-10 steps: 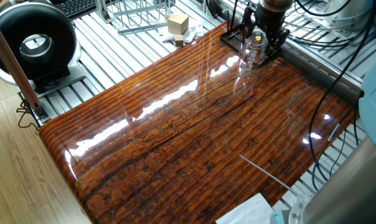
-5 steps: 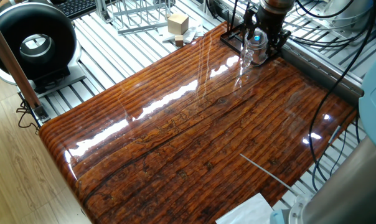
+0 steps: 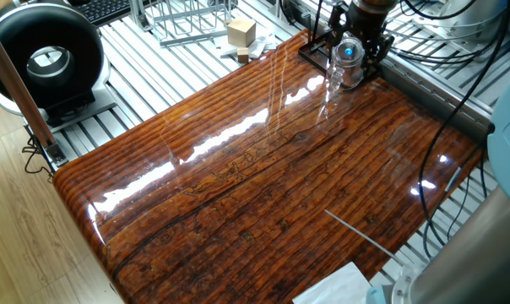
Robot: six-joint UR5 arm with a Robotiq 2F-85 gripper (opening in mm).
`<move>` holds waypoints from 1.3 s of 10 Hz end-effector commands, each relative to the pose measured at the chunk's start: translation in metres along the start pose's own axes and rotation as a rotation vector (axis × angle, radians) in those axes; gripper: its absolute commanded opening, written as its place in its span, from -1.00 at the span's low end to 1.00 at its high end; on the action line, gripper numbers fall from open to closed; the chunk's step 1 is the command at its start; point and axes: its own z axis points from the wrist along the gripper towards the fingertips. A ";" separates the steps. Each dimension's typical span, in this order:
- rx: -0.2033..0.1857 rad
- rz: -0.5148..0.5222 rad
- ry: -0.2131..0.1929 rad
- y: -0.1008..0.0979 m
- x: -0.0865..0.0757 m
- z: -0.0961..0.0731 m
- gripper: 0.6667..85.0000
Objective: Take the cup off the cup rack
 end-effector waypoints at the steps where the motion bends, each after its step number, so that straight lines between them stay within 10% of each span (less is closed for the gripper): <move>1: 0.018 0.013 0.044 -0.005 0.012 0.001 0.53; 4: 0.051 0.029 0.118 -0.014 0.031 -0.001 0.34; 13: 0.140 0.021 0.088 -0.047 0.016 -0.009 0.34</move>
